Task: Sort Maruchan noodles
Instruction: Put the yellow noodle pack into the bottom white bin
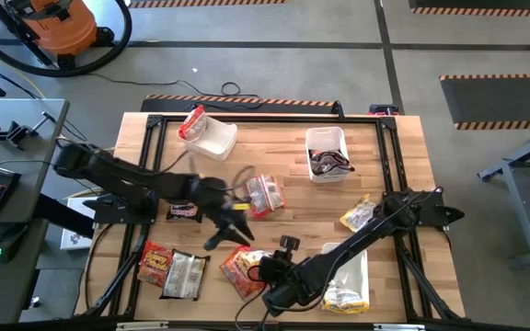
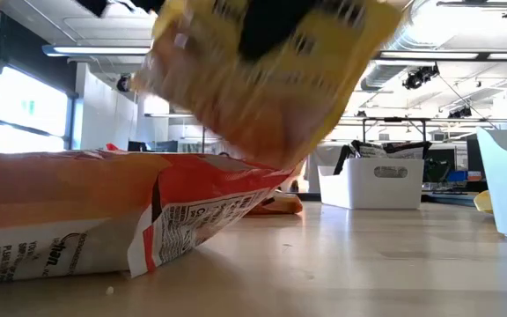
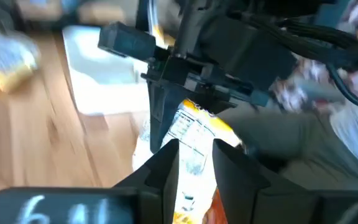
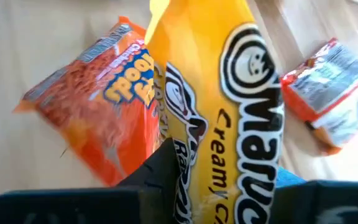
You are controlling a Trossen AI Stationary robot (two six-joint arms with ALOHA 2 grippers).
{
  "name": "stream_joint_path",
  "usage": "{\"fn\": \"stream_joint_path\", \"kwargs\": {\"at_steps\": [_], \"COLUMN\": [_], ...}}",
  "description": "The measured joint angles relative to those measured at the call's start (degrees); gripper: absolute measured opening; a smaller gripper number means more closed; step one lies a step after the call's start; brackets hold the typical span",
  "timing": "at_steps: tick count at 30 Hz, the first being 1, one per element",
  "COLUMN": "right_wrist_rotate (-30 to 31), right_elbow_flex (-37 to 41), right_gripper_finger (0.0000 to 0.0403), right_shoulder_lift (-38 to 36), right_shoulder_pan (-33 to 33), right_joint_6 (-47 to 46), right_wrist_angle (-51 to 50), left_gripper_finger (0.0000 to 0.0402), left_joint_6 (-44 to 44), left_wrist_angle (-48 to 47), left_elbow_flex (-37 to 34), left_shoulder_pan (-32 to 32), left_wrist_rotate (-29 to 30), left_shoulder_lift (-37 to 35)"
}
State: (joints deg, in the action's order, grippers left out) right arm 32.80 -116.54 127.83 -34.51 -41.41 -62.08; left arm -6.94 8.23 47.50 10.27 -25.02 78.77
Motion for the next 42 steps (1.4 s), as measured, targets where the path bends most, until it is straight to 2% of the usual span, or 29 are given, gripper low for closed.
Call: {"fn": "stream_joint_path", "kwargs": {"at_steps": [4,8,11,15,19,23,36,42], "right_wrist_rotate": [-3.8,-11.2,-17.2,-24.6,-25.3,-23.8,-23.8,-15.2], "right_elbow_flex": [-9.5,-17.8,-16.2,-12.2,-8.9,-7.0,-7.0,-4.5], "right_gripper_finger": [0.0084,0.0083,0.0084,0.0085,0.0085,0.0086,0.0086,0.0086], "right_shoulder_lift": [-0.1,-0.1,-2.1,-3.5,-3.7,-4.1,-4.2,-7.2], "right_shoulder_pan": [-1.7,-4.3,-6.6,-10.1,-12.6,-13.3,-13.7,-13.3], "right_joint_6": [3.4,3.0,1.3,-2.5,-7.3,-10.8,-12.4,-8.9], "right_wrist_angle": [-12.2,-25.9,-27.6,-27.8,-28.0,-28.0,-27.9,-27.5], "left_gripper_finger": [0.0096,0.009,0.0083,0.0076,0.0074,0.0074,0.0074,0.0074], "left_joint_6": [-4.2,-8.0,-9.7,-10.9,-11.0,-11.0,-11.0,-11.0], "left_wrist_angle": [22.0,43.9,51.7,52.6,52.7,52.8,51.7,51.7], "left_elbow_flex": [-12.2,-23.9,-29.1,-32.0,-32.3,-32.0,-32.0,-32.0], "left_shoulder_pan": [2.1,4.2,5.0,5.3,5.3,5.3,5.3,5.3], "left_wrist_rotate": [6.1,13.5,18.7,23.2,24.2,24.2,24.2,24.2], "left_shoulder_lift": [-5.2,-5.4,-4.7,-4.7,-4.7,-4.7,-4.7,-4.7]}}
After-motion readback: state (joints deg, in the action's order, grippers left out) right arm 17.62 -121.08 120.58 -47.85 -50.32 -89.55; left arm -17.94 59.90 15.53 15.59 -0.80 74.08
